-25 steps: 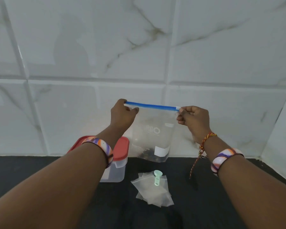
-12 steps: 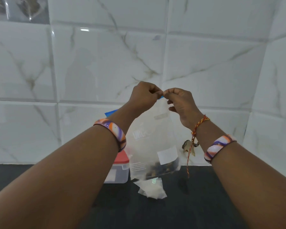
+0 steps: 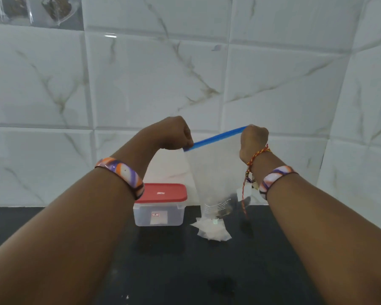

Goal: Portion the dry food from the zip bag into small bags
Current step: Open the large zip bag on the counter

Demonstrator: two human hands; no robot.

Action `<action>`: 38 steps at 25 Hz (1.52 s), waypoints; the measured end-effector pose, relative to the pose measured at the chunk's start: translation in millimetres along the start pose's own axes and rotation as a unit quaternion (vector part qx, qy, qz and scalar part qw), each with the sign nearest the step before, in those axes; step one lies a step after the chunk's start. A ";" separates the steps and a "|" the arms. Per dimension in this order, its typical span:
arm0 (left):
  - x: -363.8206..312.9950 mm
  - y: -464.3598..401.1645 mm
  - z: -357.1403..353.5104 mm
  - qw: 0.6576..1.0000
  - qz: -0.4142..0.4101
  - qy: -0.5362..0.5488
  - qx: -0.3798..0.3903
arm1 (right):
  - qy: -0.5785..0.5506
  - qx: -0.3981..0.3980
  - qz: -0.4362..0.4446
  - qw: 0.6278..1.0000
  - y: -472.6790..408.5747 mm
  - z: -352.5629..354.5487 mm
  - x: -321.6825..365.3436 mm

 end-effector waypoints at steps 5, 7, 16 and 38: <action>1.6 15.0 -5.8 0.966 -0.023 0.234 0.107 | -0.027 0.033 -0.005 0.999 17.7 -24.4 3.6; -3.2 13.2 -3.3 0.951 -0.027 0.299 0.074 | -0.003 0.063 -0.011 0.998 24.1 -31.9 1.9; 14.8 40.8 -46.6 0.845 0.172 0.507 0.016 | 0.131 0.073 -0.049 0.987 75.8 -36.5 -21.3; 16.6 31.7 -92.9 0.712 0.199 0.667 0.092 | 0.257 0.240 -0.046 0.935 80.6 -20.6 -22.7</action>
Point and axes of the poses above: each hand's wrist, its own y-axis away from the middle knuckle, its own z-axis out of the back of the hand, x = y × z, the point moved 8 cm from there along -y, towards the middle knuckle, and after that the axes turned 14 degrees about -y, right-handed, at the moved point
